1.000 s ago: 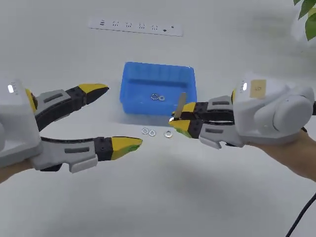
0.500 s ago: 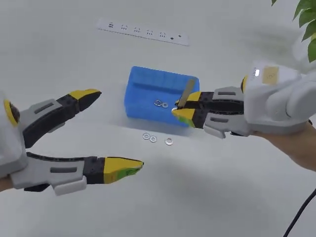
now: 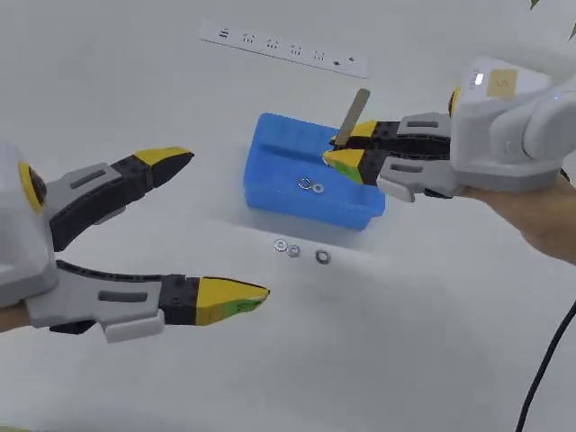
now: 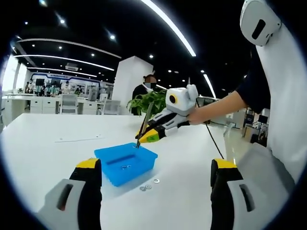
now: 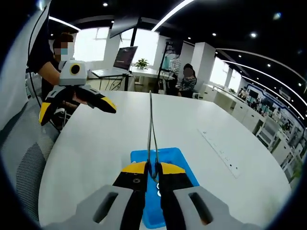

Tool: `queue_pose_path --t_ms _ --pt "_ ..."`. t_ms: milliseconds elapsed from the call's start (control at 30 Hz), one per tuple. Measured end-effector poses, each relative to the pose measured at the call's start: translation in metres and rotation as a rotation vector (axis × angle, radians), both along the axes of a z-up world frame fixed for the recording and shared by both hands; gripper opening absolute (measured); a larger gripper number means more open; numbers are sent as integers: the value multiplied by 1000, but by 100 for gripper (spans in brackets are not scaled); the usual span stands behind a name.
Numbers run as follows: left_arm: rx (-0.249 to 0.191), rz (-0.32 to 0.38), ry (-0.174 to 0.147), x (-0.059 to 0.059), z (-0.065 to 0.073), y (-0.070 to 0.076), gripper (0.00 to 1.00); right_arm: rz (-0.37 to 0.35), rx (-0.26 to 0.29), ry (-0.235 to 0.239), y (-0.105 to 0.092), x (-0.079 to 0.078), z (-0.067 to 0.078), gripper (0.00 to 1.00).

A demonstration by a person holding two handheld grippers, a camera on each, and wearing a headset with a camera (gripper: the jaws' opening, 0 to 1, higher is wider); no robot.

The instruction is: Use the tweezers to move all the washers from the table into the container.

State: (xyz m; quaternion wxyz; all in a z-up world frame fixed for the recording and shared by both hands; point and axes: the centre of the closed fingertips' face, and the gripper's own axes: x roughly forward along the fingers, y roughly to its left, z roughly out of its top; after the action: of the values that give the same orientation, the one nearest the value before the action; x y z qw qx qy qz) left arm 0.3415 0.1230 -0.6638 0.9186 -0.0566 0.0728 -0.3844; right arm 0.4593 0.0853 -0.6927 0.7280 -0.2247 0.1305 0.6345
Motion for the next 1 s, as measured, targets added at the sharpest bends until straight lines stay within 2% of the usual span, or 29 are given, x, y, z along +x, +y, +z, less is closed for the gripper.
queue_pose_path --t_ms 33,67,100,167,267,433,567,700,800,933,1000 --pt "-49 4 15 -1 4 1 100 0 13 17 2 2 -2 10" --pt "-84 18 15 1 9 3 100 -18 13 39 3 9 -8 10" --pt "-95 32 14 2 11 6 100 -24 14 56 3 12 -12 10" --pt "-74 40 11 3 9 9 100 -33 9 68 3 19 -22 10" --pt "-69 49 21 4 7 11 100 -42 -13 100 3 24 -40 10" --pt "-61 49 45 3 2 11 100 -16 -53 111 4 21 -57 10" --pt "-56 52 51 4 1 12 100 -5 -77 100 4 22 -64 10" --pt "-17 42 47 5 0 12 100 13 -94 92 3 20 -69 10" --pt "-24 54 46 7 3 15 100 14 -99 100 3 21 -73 10" --pt "-7 59 43 6 4 17 100 11 -92 109 3 23 -74 10" --pt "-12 72 32 5 5 18 100 12 -92 111 3 23 -74 10"
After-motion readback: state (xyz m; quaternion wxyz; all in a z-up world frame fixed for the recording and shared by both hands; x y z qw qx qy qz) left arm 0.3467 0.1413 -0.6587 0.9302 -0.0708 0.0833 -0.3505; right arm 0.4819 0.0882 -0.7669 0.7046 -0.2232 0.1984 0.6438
